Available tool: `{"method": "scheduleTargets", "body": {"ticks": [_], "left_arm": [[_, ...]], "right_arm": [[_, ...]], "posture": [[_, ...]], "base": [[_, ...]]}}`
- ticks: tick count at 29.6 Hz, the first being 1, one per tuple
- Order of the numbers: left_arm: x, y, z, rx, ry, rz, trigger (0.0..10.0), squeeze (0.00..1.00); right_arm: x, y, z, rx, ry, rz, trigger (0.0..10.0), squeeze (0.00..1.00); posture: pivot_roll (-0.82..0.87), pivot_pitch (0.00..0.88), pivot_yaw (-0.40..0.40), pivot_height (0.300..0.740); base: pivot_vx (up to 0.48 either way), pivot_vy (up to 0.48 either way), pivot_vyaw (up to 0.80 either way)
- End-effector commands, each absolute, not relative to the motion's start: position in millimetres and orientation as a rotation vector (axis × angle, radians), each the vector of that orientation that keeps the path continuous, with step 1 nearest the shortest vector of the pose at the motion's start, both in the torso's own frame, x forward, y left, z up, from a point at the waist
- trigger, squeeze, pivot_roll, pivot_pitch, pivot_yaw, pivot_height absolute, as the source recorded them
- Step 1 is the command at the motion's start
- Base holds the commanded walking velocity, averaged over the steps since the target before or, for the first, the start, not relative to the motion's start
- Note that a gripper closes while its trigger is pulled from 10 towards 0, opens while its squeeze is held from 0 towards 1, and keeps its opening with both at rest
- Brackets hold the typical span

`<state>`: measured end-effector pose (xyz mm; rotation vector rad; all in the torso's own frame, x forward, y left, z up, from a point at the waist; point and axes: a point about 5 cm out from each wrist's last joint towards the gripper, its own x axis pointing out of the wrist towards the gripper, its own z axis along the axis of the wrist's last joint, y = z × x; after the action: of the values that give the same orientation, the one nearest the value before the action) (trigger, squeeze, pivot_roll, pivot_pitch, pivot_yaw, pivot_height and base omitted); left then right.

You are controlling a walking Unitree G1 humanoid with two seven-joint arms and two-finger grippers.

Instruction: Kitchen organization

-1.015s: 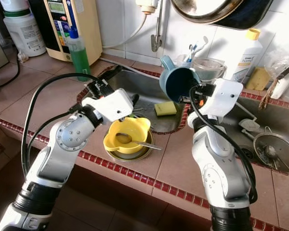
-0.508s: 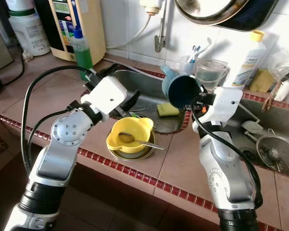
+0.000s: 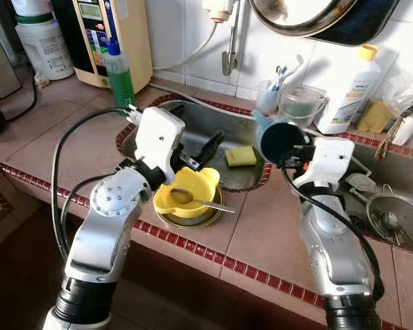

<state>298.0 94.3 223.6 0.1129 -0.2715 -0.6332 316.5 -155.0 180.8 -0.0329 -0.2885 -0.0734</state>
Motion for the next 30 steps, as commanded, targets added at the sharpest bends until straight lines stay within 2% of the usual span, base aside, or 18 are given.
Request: {"method": "scheduleTargets", "body": {"ticks": [1,2,7,14,19,30], "left_arm": [[299.0,95.2,216.7,0.059,-0.225,-0.627,10.0,0.0],[300.5,96.0,205.9,-0.025,-0.161,-0.626,10.0,0.0],[303.3,103.0,184.4,-0.048,-0.09,-0.589,10.0,0.0],[303.9,107.7,178.4,-0.047,-0.07,-0.572,10.0,0.0],[308.2,116.3,180.2,0.027,-0.085,-0.52,10.0,0.0],[310.1,114.5,183.4,0.012,-0.098,-0.525,10.0,0.0]], "right_arm": [[316.8,-156.1,185.8,-0.051,-0.341,-0.088,10.0,0.0],[314.0,-153.6,182.5,-0.089,-0.364,-0.081,10.0,0.0],[309.7,-147.5,175.0,-0.083,-0.34,-0.064,10.0,0.0],[307.6,-143.6,172.4,-0.081,-0.337,-0.052,10.0,0.0],[307.6,-138.1,167.6,-0.077,-0.334,-0.033,10.0,0.0],[309.7,-136.7,166.0,-0.076,-0.356,-0.033,10.0,0.0]], "posture": [[-0.19,0.053,-0.011,0.74],[-0.19,0.052,-0.01,0.74],[-0.2,0.054,-0.009,0.74],[-0.2,0.054,-0.013,0.74],[-0.2,0.05,-0.019,0.74],[-0.2,0.046,-0.02,0.74]], "base": [[0.0,0.0,0.0],[0.0,0.0,0.0],[0.0,0.0,0.0],[0.0,0.0,0.0],[0.0,0.0,0.0],[0.0,0.0,0.0]]}}
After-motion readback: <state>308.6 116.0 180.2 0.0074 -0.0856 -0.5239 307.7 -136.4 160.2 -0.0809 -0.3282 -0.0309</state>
